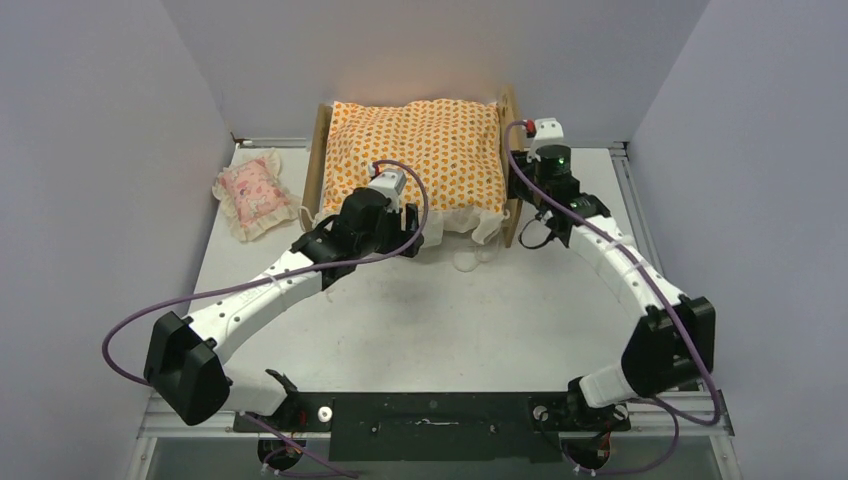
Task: Set up the pet bed
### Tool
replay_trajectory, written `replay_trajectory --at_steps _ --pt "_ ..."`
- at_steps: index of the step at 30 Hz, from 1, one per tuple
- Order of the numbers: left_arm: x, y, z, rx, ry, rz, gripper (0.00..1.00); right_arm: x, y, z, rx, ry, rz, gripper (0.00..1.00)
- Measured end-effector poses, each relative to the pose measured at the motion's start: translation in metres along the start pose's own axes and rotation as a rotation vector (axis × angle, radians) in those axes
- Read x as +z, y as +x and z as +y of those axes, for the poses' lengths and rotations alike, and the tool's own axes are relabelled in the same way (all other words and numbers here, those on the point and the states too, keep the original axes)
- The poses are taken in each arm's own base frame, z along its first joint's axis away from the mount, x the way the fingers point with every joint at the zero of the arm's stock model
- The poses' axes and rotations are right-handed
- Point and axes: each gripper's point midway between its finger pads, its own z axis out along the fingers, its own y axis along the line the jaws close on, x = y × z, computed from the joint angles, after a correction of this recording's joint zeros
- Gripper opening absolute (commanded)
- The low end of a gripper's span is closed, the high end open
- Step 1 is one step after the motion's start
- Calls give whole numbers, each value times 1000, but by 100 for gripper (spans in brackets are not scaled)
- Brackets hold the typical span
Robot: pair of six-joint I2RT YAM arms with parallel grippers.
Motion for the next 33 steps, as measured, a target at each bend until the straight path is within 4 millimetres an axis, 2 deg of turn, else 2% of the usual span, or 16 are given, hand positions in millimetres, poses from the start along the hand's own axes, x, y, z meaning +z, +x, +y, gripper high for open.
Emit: replay_trajectory --at_steps 3,5,8,11,14,16,17,18,19,20,23,28,30,33 --pt "-5 24 9 -4 -17 42 64 -36 16 6 58 -27 -14 57" --pt "-7 39 15 -11 -31 67 64 -62 30 16 106 -62 -34 57" --pt "-12 58 23 -21 -47 95 64 -83 63 38 179 -116 -39 60" --pt "-16 80 32 -42 -68 124 64 -82 115 60 251 -145 26 64" --pt "-22 89 37 -60 -75 128 64 -72 173 71 305 -131 117 65" --pt "-24 93 38 -72 -78 128 64 -63 200 76 323 -103 166 65" --pt "-26 95 39 -77 -80 127 64 -58 207 77 331 -87 176 65" --pt "-27 96 39 -79 -79 127 64 -53 210 79 342 -72 177 65" --pt "-28 96 39 -81 -80 124 64 -46 203 80 380 -56 136 64" --pt "-29 97 40 -82 -81 122 64 -42 211 82 372 -47 154 64" --pt "-33 97 40 -86 -80 112 64 -27 207 83 418 -11 108 64" --pt "-36 99 41 -102 -80 105 64 3 208 86 452 54 81 58" --pt "-37 102 41 -104 -82 110 64 11 213 85 454 81 80 51" --pt "-37 107 42 -102 -84 121 64 20 219 83 449 121 81 35"
